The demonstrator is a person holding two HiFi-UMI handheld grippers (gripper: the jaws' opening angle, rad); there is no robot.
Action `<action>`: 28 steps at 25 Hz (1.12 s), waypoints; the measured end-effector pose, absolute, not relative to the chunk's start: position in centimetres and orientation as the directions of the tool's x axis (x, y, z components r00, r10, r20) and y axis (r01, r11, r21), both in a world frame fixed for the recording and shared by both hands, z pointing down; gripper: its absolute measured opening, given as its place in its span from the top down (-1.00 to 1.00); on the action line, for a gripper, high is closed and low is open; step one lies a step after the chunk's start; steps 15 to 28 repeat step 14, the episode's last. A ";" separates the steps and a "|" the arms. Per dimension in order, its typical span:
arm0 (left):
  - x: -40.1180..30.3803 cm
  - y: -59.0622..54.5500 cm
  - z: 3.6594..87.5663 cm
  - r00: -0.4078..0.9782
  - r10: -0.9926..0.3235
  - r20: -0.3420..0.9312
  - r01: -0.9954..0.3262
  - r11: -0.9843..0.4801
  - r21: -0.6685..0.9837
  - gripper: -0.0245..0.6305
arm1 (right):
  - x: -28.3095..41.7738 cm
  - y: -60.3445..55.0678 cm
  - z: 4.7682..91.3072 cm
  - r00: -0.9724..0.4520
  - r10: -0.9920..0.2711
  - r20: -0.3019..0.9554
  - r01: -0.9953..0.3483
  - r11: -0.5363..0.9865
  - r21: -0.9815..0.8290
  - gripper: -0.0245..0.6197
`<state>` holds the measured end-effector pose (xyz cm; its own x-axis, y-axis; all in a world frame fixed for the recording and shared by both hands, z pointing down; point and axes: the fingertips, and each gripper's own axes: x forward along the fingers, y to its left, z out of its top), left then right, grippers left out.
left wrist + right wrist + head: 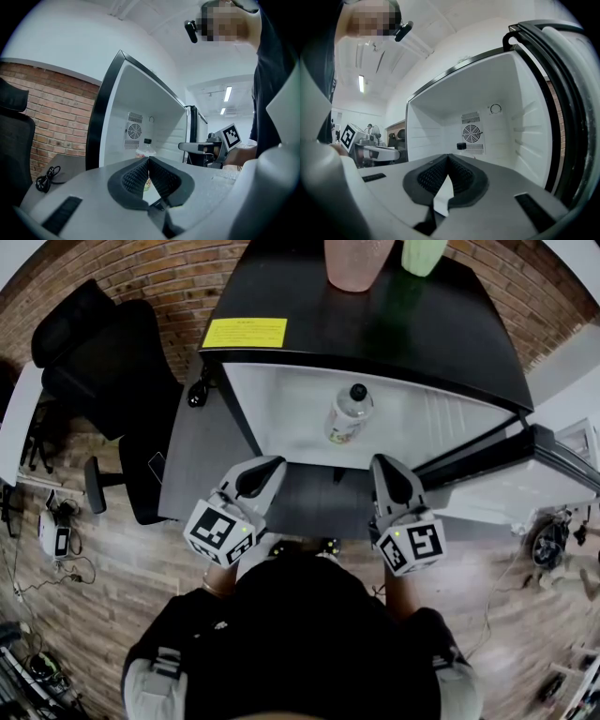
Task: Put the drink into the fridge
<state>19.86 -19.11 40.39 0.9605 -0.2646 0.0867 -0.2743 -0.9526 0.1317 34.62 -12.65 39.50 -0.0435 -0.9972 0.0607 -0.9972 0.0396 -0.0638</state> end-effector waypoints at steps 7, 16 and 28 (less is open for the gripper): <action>19.4 -19.4 40.4 0.957 -0.278 0.082 -0.286 -0.949 0.130 0.93 | 34.3 -13.0 39.6 -0.059 -0.996 0.067 -0.997 0.055 -0.061 0.93; 19.5 -19.3 40.5 0.956 -0.280 0.088 -0.289 -0.948 0.131 0.93 | 34.3 -13.0 39.9 -0.066 -0.995 0.068 -0.996 0.062 -0.066 0.93; 19.5 -19.3 40.5 0.956 -0.280 0.088 -0.289 -0.948 0.131 0.93 | 34.3 -13.0 39.9 -0.066 -0.995 0.068 -0.996 0.062 -0.066 0.93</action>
